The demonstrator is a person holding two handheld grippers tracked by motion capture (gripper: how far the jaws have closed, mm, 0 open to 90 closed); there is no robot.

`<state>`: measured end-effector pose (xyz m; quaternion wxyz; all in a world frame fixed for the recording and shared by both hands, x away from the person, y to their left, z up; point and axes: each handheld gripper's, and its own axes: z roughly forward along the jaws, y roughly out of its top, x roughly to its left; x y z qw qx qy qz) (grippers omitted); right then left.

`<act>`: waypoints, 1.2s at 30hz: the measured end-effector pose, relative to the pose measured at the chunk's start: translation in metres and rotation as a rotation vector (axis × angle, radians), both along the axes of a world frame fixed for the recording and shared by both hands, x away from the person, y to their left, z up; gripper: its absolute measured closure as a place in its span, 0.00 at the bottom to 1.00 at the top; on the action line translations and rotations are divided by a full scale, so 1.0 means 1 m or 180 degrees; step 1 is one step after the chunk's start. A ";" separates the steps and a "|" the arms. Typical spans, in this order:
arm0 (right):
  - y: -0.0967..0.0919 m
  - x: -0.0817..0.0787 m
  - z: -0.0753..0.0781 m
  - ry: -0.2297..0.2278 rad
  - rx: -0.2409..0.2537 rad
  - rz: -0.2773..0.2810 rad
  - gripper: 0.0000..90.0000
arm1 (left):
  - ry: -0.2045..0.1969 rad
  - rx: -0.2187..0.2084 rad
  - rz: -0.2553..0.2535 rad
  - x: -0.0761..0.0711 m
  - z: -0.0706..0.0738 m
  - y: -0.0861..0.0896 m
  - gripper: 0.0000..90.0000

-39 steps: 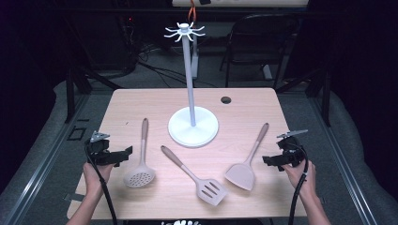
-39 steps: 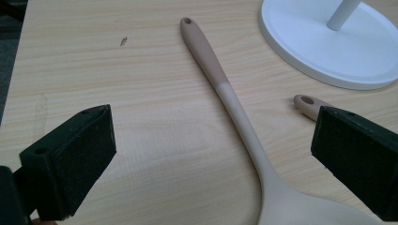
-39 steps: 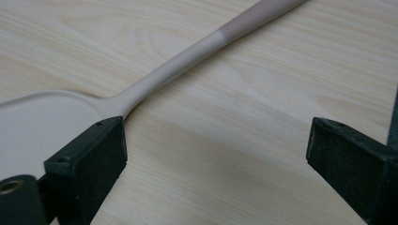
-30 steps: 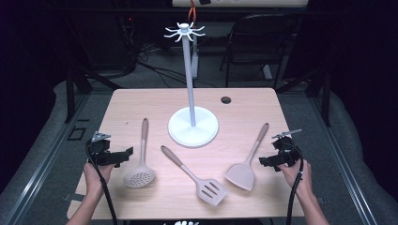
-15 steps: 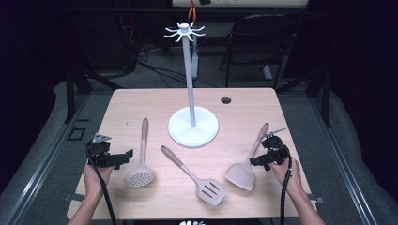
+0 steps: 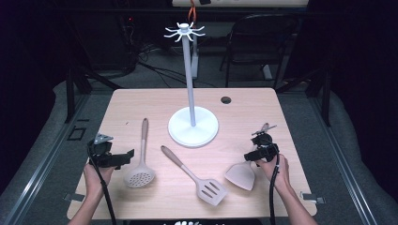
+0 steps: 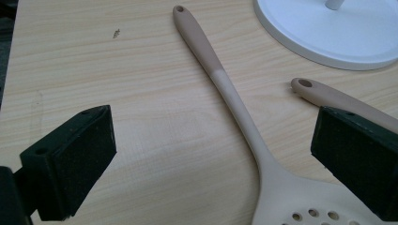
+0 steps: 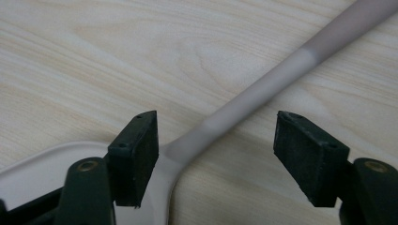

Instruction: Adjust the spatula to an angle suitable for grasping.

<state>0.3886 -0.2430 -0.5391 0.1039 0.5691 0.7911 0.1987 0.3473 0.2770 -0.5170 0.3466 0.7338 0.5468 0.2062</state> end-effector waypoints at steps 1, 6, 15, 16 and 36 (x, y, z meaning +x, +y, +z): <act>0.001 0.001 -0.002 0.0040 0.0010 -0.0008 0.37 | -0.0010 -0.0002 0.0006 0.000 0.000 0.000 0.01; 0.004 0.005 -0.006 0.0096 -0.0020 -0.0032 0.43 | 0.0028 0.0029 0.0008 -0.001 -0.003 0.003 0.01; 0.002 0.007 -0.010 0.0141 0.0079 -0.0068 0.47 | 0.0025 0.0008 0.0034 -0.001 -0.002 0.006 0.01; 0.002 0.007 -0.010 0.0152 0.0068 -0.0056 0.49 | 0.0045 0.0022 0.0017 -0.001 -0.003 0.006 0.01; 0.001 0.007 -0.005 0.0234 -0.0034 0.0067 0.61 | 0.0109 0.0065 -0.0127 0.000 -0.008 0.006 0.01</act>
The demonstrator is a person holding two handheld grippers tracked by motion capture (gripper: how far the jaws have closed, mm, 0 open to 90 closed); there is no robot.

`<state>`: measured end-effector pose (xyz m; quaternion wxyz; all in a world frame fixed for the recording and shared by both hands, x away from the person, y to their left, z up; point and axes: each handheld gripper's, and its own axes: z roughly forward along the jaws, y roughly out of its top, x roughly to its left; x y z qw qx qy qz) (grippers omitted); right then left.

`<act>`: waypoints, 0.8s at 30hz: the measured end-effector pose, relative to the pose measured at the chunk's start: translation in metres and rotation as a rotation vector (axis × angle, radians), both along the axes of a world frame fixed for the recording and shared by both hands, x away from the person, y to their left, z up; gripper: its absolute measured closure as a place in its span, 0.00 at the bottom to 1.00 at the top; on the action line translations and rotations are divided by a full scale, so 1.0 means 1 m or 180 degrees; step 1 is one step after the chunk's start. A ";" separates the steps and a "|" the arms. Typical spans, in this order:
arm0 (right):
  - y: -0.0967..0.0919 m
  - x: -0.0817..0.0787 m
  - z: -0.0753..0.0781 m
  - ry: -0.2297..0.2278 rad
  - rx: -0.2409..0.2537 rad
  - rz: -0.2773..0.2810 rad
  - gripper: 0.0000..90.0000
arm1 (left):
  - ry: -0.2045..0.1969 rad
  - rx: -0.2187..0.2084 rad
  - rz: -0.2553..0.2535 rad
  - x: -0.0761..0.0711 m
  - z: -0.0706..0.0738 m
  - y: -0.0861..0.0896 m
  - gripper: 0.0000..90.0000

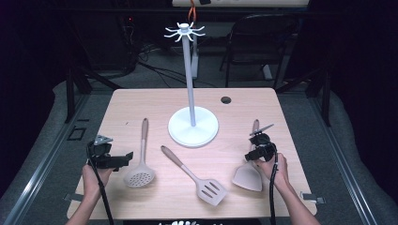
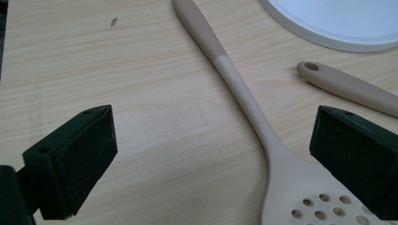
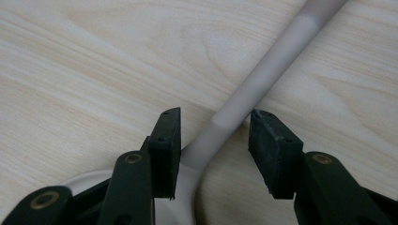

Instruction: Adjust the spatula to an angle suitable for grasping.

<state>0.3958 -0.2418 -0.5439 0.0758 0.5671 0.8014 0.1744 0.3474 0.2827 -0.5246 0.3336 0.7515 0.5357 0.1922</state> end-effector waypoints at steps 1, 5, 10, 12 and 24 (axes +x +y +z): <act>-0.001 0.000 0.000 0.0009 -0.0010 -0.0015 0.62 | 0.0006 0.0003 -0.0002 0.000 0.000 0.000 0.01; -0.003 0.001 0.000 0.0032 0.0031 -0.0019 0.63 | -0.0002 -0.0060 0.0007 0.001 -0.001 0.003 0.00; -0.008 -0.001 0.004 0.0129 -0.0082 0.0062 0.67 | 0.0017 -0.0079 0.0003 0.002 -0.002 0.002 0.00; -0.010 -0.001 0.004 0.0150 -0.0022 0.0049 0.68 | 0.0024 -0.0077 -0.0005 0.002 -0.002 0.002 0.00; -0.013 -0.007 0.007 0.0341 -0.0226 0.0117 0.74 | 0.0013 -0.0084 -0.0025 0.003 0.000 0.002 0.01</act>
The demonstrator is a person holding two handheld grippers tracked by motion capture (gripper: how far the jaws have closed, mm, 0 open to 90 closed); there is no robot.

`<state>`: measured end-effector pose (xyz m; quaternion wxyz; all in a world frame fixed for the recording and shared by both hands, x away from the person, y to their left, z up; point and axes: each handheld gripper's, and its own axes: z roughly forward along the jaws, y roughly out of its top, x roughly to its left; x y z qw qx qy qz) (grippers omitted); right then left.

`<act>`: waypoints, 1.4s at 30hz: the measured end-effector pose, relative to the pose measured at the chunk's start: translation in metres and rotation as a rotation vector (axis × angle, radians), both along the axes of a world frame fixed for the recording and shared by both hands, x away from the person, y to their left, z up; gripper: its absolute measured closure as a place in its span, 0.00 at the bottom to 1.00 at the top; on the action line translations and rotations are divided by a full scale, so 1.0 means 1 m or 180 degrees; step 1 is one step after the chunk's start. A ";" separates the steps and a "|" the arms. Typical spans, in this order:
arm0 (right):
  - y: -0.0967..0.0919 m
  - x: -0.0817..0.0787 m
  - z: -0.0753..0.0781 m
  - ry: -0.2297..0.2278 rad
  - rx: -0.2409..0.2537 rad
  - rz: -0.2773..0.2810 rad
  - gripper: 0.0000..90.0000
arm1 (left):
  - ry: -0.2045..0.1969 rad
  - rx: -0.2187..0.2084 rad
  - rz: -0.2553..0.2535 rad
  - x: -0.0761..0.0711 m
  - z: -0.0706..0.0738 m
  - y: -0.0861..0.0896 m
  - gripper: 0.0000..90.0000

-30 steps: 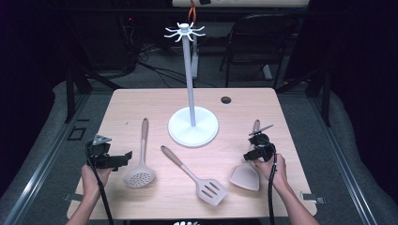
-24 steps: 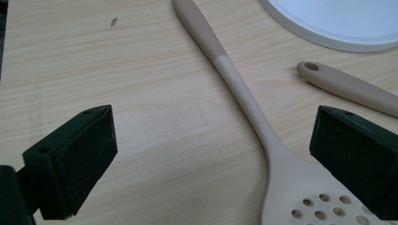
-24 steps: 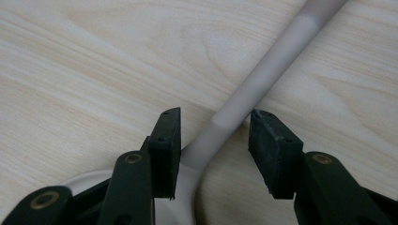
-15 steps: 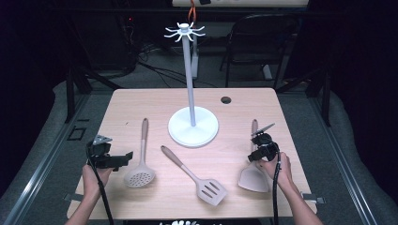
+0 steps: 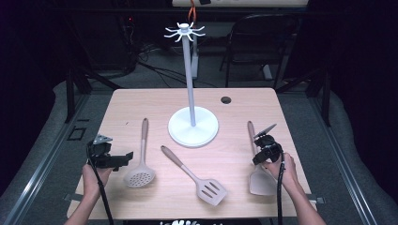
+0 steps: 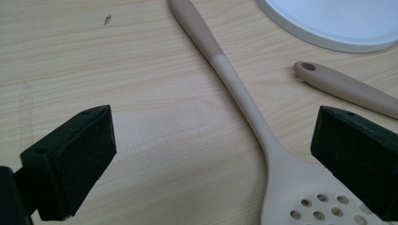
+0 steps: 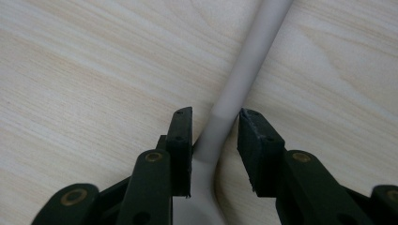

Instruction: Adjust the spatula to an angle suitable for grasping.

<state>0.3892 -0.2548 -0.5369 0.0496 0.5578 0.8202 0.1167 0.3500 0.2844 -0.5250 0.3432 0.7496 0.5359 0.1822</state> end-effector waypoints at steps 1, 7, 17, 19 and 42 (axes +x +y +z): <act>0.000 0.000 0.000 -0.0001 0.0016 -0.0003 0.74 | -0.0003 0.0001 -0.0007 0.000 0.000 0.000 0.01; -0.008 0.006 0.000 -0.0104 0.0255 -0.0142 0.74 | -0.0018 0.0036 -0.0017 0.000 0.001 -0.001 0.01; -0.003 0.007 -0.009 -0.0137 0.0199 -0.0232 0.77 | 0.0033 0.0124 -0.0062 0.003 -0.001 -0.010 0.01; -0.001 0.007 -0.009 -0.0150 0.0159 -0.0255 0.78 | 0.0042 0.0133 -0.0063 0.003 -0.001 -0.011 0.01; 0.001 0.001 -0.002 -0.0417 0.0462 -0.0226 0.87 | 0.0028 0.0097 -0.0085 0.002 0.000 -0.010 0.02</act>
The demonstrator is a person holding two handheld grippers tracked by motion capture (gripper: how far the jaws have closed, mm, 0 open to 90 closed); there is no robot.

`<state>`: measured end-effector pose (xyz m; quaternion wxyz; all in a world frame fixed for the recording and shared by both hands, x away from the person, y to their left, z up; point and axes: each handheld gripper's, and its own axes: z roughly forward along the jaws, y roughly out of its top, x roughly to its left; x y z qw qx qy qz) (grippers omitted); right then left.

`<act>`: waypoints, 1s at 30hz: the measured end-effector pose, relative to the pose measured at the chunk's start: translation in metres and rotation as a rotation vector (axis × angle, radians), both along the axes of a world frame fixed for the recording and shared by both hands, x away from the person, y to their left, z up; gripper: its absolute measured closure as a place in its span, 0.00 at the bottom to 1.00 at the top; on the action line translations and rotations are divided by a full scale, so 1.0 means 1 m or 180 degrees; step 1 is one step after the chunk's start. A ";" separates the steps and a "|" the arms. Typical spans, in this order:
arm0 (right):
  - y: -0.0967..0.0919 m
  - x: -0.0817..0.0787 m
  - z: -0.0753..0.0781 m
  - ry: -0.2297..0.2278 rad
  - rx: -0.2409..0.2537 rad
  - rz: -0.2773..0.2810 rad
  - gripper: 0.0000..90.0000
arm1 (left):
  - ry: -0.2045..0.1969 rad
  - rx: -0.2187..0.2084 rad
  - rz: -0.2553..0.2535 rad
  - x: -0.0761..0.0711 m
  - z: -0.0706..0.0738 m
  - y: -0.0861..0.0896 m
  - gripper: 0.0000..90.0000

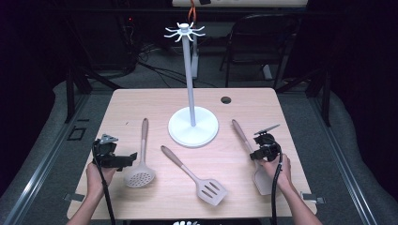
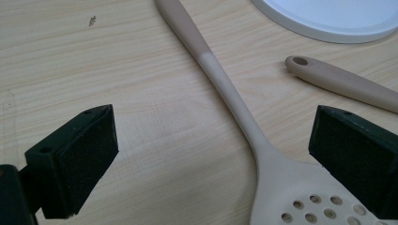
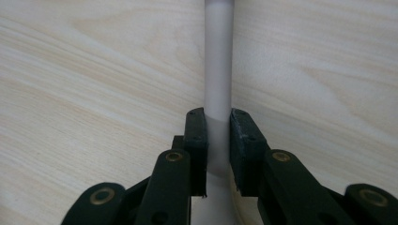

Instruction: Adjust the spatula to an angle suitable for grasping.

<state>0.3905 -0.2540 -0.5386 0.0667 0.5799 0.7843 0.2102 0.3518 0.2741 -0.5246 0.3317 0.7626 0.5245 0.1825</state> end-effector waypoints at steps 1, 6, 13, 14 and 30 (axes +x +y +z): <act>-0.001 -0.001 0.003 -0.0047 -0.0019 0.0052 0.87 | -0.0025 -0.0017 0.0005 0.000 0.001 0.000 0.02; 0.000 -0.005 0.014 -0.0317 0.0088 0.0160 0.87 | -0.0060 0.0005 -0.0001 0.000 0.002 -0.004 0.02; 0.009 -0.012 0.021 -0.0505 0.0069 0.0391 0.87 | -0.0069 -0.0048 -0.0023 -0.002 0.005 -0.007 0.02; 0.010 -0.013 0.022 -0.0546 0.0067 0.0411 0.87 | -0.0081 -0.0069 -0.0023 -0.003 0.006 -0.007 0.02; 0.044 -0.027 0.035 -0.0793 0.0013 0.1026 0.87 | -0.0124 -0.0192 -0.0335 -0.003 0.023 -0.045 0.01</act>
